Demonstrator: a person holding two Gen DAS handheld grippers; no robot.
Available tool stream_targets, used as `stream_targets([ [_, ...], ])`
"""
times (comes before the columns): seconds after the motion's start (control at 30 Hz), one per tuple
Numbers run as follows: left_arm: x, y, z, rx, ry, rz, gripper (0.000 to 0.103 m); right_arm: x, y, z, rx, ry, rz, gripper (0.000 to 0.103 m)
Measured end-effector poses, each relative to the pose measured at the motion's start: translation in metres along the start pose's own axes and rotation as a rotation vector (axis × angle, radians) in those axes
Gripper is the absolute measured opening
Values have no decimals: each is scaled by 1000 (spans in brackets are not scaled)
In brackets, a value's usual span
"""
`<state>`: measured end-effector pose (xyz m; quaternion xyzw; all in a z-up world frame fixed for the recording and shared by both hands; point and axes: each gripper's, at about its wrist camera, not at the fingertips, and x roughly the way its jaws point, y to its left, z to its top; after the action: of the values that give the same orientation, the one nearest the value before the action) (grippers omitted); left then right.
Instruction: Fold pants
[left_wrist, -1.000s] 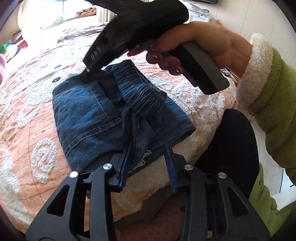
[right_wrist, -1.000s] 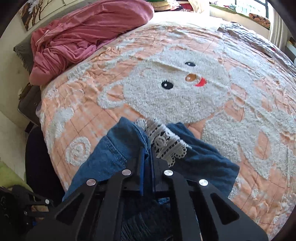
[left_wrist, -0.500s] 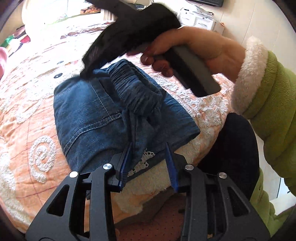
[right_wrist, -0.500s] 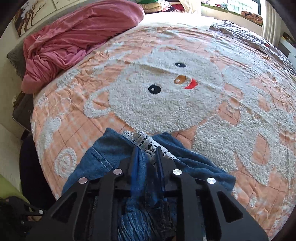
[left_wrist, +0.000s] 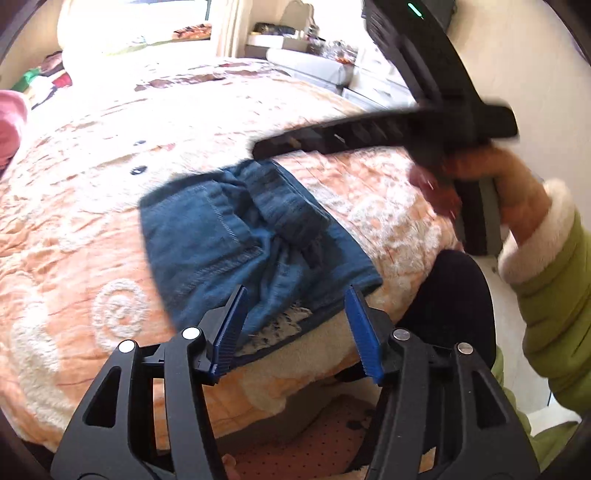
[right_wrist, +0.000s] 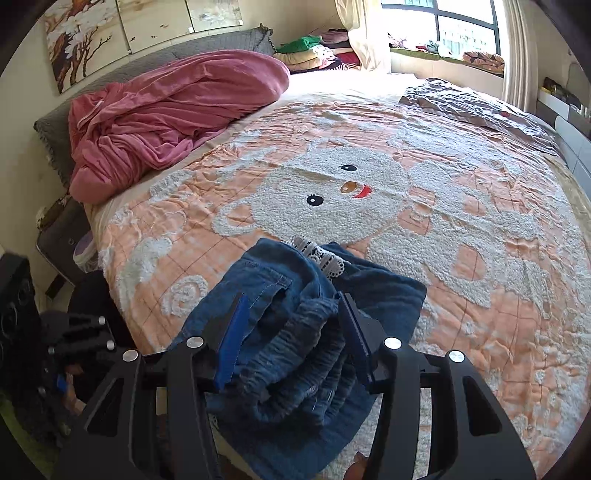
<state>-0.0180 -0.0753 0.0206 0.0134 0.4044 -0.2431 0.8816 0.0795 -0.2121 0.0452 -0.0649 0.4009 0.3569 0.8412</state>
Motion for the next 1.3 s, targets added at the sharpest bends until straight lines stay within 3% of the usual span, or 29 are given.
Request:
stream_targets([
  [0.1, -4, 18, 4, -49, -14, 58, 49, -2, 6, -14, -15, 4, -27, 49],
  [0.23, 17, 43, 13, -127, 25, 127, 49, 8, 8, -30, -16, 54, -100, 49],
  [0.33, 30, 50, 16, -136, 39, 152, 51, 16, 5, -45, -9, 92, -174, 49],
  [0.43, 43, 52, 13, -108, 61, 196, 55, 17, -6, -61, 57, 90, -186, 49],
  [0.77, 53, 61, 11, -122, 71, 190, 58, 13, -10, -70, 140, 46, -151, 50],
  [0.9, 44, 60, 14, -124, 53, 186, 58, -8, -7, -65, 163, -22, -115, 62],
  [1.3, 25, 54, 19, -132, 12, 182, 68, -36, -8, -68, 238, -124, -135, 72],
])
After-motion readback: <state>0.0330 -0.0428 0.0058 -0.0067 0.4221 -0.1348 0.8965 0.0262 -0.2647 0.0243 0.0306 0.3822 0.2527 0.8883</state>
